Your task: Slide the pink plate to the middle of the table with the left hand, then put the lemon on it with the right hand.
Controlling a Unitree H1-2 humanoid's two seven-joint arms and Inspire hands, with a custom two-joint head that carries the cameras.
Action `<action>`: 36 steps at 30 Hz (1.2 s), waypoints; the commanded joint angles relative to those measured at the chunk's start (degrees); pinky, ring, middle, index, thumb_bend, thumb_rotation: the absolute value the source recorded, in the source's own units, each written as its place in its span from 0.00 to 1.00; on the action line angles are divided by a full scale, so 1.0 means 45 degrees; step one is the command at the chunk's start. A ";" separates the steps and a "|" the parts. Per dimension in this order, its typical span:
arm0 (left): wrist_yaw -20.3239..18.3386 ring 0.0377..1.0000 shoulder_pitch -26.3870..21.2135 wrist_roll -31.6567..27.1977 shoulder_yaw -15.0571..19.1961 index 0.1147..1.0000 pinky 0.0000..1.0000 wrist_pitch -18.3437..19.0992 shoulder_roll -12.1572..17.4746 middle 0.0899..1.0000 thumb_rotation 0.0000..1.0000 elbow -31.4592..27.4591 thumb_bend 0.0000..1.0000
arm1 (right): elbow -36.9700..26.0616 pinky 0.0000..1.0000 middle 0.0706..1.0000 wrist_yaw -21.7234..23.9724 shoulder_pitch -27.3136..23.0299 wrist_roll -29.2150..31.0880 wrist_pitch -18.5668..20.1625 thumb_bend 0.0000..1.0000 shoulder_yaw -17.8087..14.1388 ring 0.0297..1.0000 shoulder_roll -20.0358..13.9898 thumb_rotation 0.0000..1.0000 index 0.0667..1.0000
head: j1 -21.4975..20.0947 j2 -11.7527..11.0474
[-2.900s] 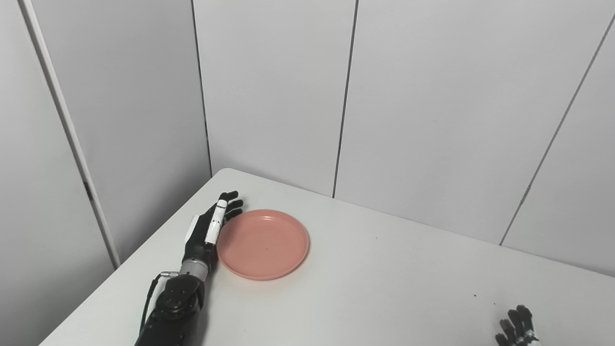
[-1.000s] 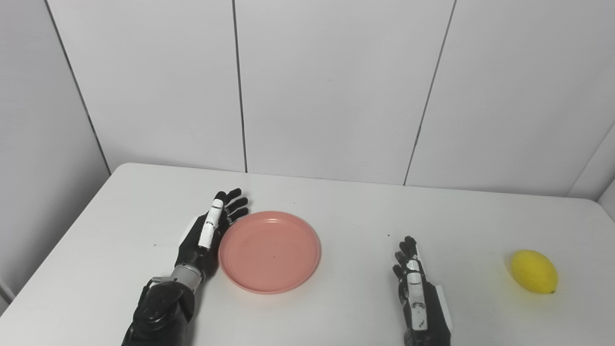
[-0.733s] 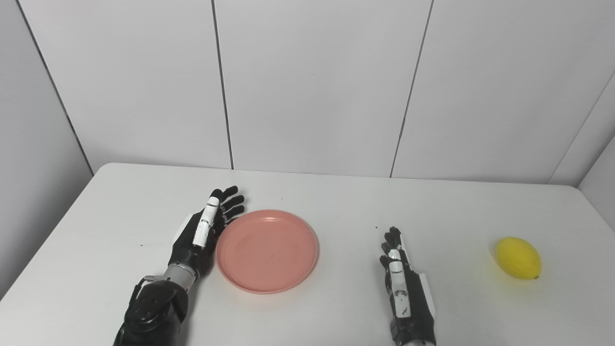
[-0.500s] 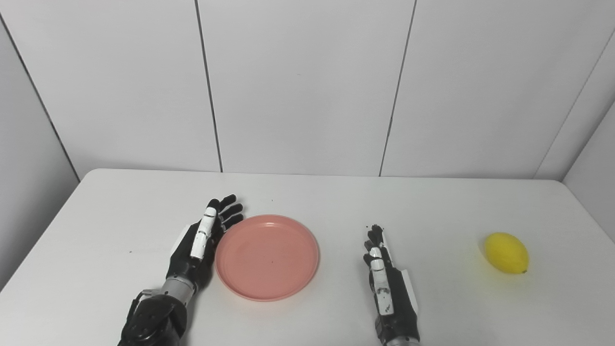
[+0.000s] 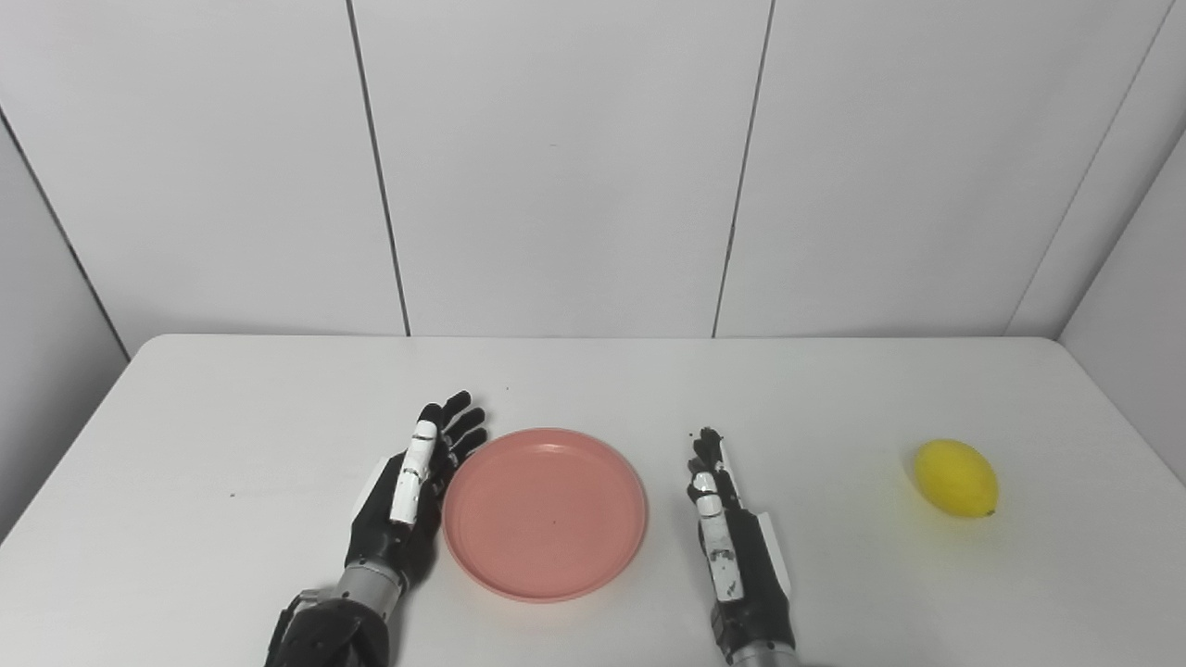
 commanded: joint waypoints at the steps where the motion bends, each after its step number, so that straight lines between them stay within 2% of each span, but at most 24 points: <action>1: -0.0109 0.92 -0.0146 0.0075 -0.0190 0.88 0.92 -0.0542 -0.0135 0.90 1.00 -0.0004 0.48 | -0.0194 1.00 1.00 -0.0051 -0.0283 0.0096 -0.0839 0.61 -0.0002 1.00 0.0105 0.99 1.00 | 0.0003 0.0012; 9: -0.0153 0.93 0.0274 0.0307 -0.0794 0.91 0.93 -0.1168 -0.0522 0.92 1.00 0.0032 0.49 | -0.0194 1.00 1.00 -0.0013 -0.0232 0.0234 -0.0996 0.60 -0.0073 1.00 0.0004 0.99 1.00 | 0.0054 -0.0072; 15: -0.0204 0.96 0.0550 0.0367 -0.1068 0.95 0.97 -0.1133 -0.0862 0.96 1.00 -0.0214 0.50 | -0.0232 1.00 0.99 -0.0058 -0.0183 0.0145 -0.1094 0.62 -0.0137 1.00 -0.0058 1.00 1.00 | -0.0048 -0.0218; 24: -0.0295 0.97 0.0725 0.0538 -0.1626 0.96 1.00 -0.1677 -0.0971 0.96 1.00 0.0059 0.47 | -0.0306 1.00 1.00 -0.0064 -0.0128 0.0240 -0.1423 0.62 -0.0301 1.00 -0.0185 1.00 1.00 | 0.0026 -0.0326; 29: -0.0315 0.98 0.0705 0.0668 -0.1739 0.97 1.00 -0.2049 -0.0927 0.98 1.00 0.0368 0.48 | -0.0420 1.00 1.00 -0.0061 -0.0142 0.0203 -0.1301 0.61 -0.0372 1.00 -0.0209 1.00 1.00 | 0.0028 -0.0299; 33: -0.0220 0.99 0.0686 0.0829 -0.1821 0.98 1.00 -0.2401 -0.0892 0.99 1.00 0.0567 0.47 | -0.0509 1.00 0.99 -0.0317 -0.0203 -0.0324 -0.1331 0.60 -0.0437 0.99 -0.0321 1.00 1.00 | 0.0024 -0.0300; 36: -0.0114 0.99 0.0648 0.1039 -0.1845 0.99 1.00 -0.2665 -0.0887 1.00 1.00 0.0747 0.45 | -0.0490 1.00 1.00 -0.0595 -0.0275 -0.0655 -0.1372 0.62 -0.0539 0.99 -0.0383 1.00 1.00 | 0.0022 -0.0314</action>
